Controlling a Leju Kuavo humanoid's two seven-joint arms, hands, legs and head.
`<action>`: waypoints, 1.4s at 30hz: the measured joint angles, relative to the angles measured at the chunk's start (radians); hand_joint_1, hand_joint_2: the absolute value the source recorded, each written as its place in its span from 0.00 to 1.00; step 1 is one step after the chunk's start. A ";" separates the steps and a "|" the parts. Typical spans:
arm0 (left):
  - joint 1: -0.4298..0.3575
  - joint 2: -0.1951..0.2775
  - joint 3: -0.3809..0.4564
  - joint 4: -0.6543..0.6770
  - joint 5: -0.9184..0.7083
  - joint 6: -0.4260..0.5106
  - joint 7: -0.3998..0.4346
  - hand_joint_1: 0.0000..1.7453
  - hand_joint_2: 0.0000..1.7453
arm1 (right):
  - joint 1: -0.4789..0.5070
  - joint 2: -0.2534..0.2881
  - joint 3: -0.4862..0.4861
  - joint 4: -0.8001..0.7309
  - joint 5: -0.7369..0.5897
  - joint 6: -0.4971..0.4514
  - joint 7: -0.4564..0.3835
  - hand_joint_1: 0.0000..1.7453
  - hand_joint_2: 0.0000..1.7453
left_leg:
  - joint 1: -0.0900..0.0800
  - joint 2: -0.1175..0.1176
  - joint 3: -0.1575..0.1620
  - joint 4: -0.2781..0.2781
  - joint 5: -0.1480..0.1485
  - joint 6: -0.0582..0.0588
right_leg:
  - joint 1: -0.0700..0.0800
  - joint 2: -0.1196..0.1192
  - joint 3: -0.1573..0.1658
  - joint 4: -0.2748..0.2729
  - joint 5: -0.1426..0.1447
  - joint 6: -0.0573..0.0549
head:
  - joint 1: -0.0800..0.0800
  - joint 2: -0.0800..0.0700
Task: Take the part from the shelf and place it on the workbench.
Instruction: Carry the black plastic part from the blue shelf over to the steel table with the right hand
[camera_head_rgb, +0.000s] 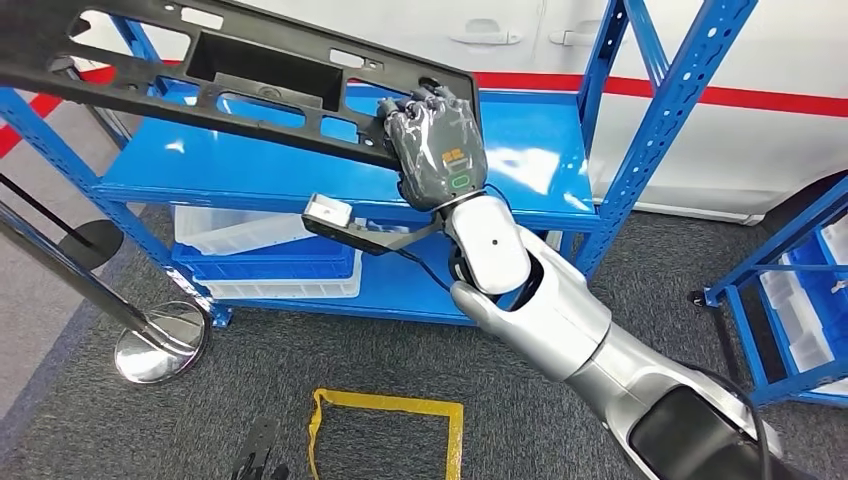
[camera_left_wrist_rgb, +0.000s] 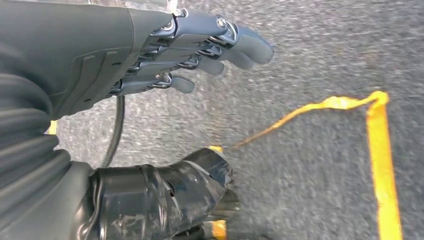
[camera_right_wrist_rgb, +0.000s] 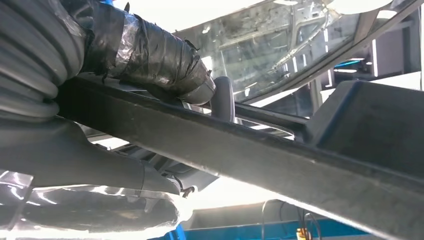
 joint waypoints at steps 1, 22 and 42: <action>0.000 0.000 0.000 0.000 0.001 0.000 0.000 0.00 1.00 | 0.000 -0.001 0.000 0.000 -0.010 -0.002 -0.002 1.00 1.00 | 0.004 0.003 -0.010 -0.008 0.018 0.003 | 0.000 0.001 -0.011 0.036 -0.049 0.003 | 0.002 0.000; 0.006 -0.006 0.000 0.001 0.004 -0.011 -0.030 0.00 1.00 | -0.008 0.000 0.000 -0.011 -0.078 -0.001 -0.021 1.00 1.00 | 0.032 0.001 -0.228 0.334 -0.033 -0.063 | 0.003 0.000 0.068 0.013 -0.058 -0.018 | 0.015 0.000; 0.003 -0.004 0.000 0.001 0.000 -0.017 -0.056 0.00 1.00 | -0.011 -0.010 0.000 -0.022 -0.106 0.013 -0.031 1.00 1.00 | 0.013 -0.044 -0.102 0.058 0.034 -0.019 | 0.001 0.058 0.099 0.001 -0.070 0.009 | 0.034 0.000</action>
